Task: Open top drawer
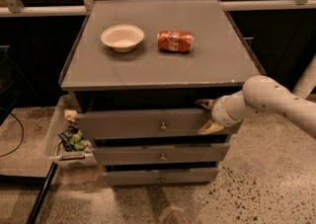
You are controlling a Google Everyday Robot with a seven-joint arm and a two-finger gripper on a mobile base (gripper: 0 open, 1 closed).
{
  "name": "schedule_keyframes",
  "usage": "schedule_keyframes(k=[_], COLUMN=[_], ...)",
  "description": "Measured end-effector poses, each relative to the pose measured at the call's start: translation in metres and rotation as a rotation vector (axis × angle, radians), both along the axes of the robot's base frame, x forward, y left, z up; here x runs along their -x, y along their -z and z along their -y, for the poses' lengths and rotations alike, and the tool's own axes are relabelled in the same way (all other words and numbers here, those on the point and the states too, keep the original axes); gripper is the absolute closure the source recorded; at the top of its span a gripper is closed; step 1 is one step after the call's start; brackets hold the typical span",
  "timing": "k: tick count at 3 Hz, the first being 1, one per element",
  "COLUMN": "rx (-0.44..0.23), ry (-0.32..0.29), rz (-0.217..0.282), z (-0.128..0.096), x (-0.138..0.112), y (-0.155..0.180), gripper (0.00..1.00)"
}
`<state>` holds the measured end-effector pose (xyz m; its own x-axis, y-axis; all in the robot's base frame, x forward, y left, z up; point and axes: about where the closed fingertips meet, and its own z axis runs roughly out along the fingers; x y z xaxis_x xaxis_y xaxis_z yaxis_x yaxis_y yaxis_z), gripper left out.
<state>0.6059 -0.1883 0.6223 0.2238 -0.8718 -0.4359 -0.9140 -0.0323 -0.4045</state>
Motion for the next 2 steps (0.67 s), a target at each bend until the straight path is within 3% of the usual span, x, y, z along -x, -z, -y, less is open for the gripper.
schedule_keyframes(k=[2], rx=[0.000], ry=[0.000], rz=[0.000], z=[0.0000], x=[-0.0015], y=[-0.0122], gripper=[0.88])
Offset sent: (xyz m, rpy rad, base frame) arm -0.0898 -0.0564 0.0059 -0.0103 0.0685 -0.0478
